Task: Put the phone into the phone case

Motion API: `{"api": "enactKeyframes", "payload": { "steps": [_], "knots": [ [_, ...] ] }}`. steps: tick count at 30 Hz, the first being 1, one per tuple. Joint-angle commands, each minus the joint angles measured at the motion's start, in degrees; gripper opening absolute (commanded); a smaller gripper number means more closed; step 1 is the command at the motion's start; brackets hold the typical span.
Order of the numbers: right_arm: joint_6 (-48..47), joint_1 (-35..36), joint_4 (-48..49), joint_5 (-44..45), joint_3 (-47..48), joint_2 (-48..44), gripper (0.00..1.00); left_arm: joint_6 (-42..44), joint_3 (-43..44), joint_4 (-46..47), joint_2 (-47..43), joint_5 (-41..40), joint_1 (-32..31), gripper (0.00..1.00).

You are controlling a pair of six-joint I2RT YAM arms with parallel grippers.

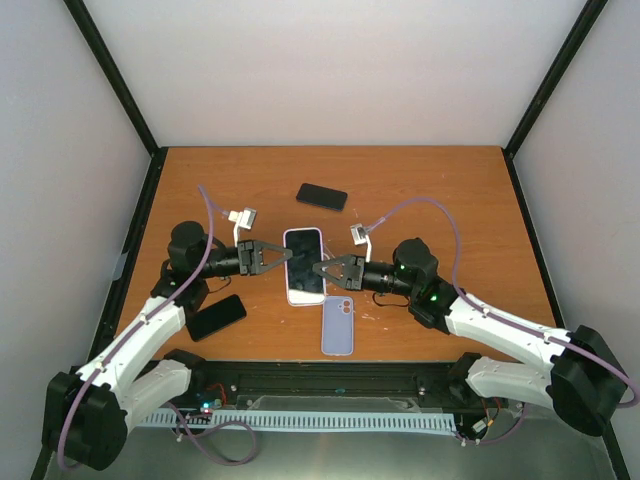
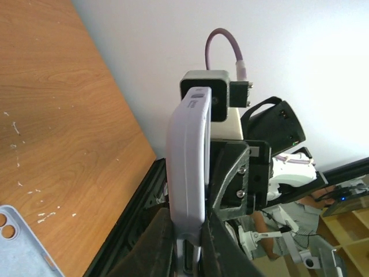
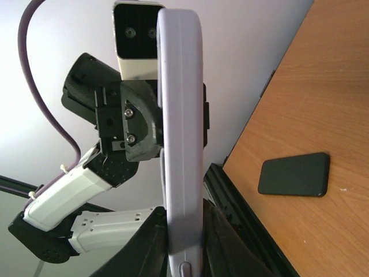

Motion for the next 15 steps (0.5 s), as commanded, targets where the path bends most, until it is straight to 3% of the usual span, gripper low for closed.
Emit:
{"api": "enactKeyframes", "payload": {
  "steps": [1, 6, 12, 15],
  "knots": [
    [-0.60, -0.01, 2.69, -1.58, 1.95, -0.51, 0.20, -2.35, -1.26, 5.86, 0.81, 0.40, -0.11, 0.05],
    [-0.41, -0.01, -0.69, 0.57, 0.83, -1.98, 0.33, -3.38, -1.73, 7.14, 1.76, -0.48, -0.10, 0.00],
    [1.69, 0.07, -0.03, 1.77, -4.10, -4.94, 0.69, -5.18, -1.52, 8.78, 1.73, -2.42, -0.11, 0.00],
    [2.70, 0.21, 0.11, 2.18, -6.65, -6.37, 0.76, -5.72, -1.64, 9.52, 1.36, -4.21, -0.11, 0.00]
  ]
}}
